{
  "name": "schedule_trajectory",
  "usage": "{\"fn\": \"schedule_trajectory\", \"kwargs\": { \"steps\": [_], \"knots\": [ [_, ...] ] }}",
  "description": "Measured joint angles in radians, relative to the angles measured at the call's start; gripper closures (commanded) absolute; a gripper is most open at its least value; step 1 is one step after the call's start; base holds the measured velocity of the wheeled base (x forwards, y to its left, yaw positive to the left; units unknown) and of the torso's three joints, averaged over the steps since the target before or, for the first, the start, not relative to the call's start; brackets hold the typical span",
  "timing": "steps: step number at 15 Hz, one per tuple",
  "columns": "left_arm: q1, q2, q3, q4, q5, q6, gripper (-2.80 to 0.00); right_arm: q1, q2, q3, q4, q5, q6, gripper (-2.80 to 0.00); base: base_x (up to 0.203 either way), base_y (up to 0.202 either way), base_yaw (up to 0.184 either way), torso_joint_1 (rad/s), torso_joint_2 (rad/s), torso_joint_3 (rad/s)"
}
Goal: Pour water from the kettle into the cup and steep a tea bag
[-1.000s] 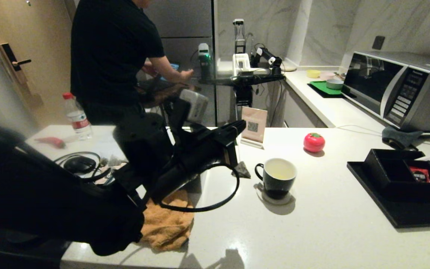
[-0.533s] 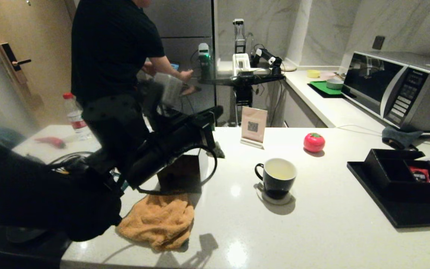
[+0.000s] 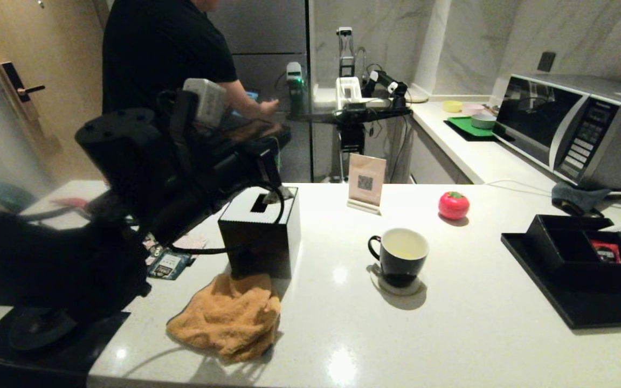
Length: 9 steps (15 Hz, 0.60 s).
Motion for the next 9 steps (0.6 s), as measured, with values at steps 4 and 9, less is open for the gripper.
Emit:
{"fn": "schedule_trajectory", "kwargs": {
  "steps": [4, 9],
  "knots": [
    [0.053, -0.007, -0.016, 0.018, -0.008, 0.001, 0.0, 0.0, 0.0, 0.0, 0.0, 0.0, 0.0, 0.0, 0.0, 0.0, 0.0, 0.0, 0.0, 0.0],
    [0.12, -0.009, -0.017, 0.039, -0.009, 0.001, 0.0, 0.0, 0.0, 0.0, 0.0, 0.0, 0.0, 0.0, 0.0, 0.0, 0.0, 0.0, 0.0, 0.0]
  ]
}}
